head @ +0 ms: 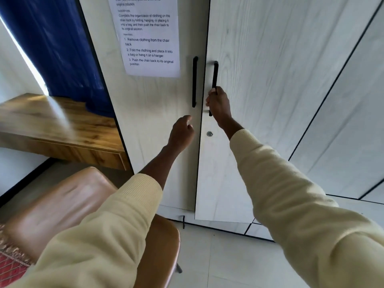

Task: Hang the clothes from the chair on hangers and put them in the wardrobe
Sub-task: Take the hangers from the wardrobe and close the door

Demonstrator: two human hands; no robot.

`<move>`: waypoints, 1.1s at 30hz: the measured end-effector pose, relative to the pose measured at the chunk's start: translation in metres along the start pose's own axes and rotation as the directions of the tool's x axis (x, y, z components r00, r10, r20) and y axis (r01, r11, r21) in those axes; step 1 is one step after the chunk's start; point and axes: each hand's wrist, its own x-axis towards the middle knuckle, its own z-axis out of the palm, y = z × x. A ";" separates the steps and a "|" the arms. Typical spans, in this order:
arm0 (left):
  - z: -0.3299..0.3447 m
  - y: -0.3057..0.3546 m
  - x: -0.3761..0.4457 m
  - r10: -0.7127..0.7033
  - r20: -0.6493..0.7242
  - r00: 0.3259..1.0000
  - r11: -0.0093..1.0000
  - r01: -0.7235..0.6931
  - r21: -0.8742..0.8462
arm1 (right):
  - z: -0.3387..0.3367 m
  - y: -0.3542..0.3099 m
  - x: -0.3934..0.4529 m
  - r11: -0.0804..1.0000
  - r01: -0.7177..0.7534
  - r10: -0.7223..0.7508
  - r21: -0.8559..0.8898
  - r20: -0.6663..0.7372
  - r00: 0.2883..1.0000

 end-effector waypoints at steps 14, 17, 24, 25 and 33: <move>0.034 0.049 -0.099 0.105 0.445 0.890 0.745 0.226 -0.627 | -0.033 -0.008 -0.185 0.861 0.086 -0.440 -0.502 -0.648 0.622; 0.048 0.058 -0.120 0.195 0.417 0.888 0.845 0.064 -0.531 | -0.042 -0.008 -0.196 0.662 0.193 -0.706 -0.724 -0.515 0.486; 0.078 0.069 -0.112 0.191 0.454 0.870 0.895 0.035 -0.444 | -0.078 0.043 -0.164 0.741 -0.011 -0.240 -0.672 -0.280 0.930; 0.078 0.068 -0.101 0.134 0.465 0.875 0.914 0.072 -0.400 | -0.085 0.049 -0.155 0.752 -0.031 -0.183 -0.658 -0.254 0.950; 0.104 0.048 0.008 -0.095 0.378 0.921 0.896 0.244 -0.370 | -0.129 0.096 -0.040 0.716 -0.093 -0.063 -0.692 -0.197 0.978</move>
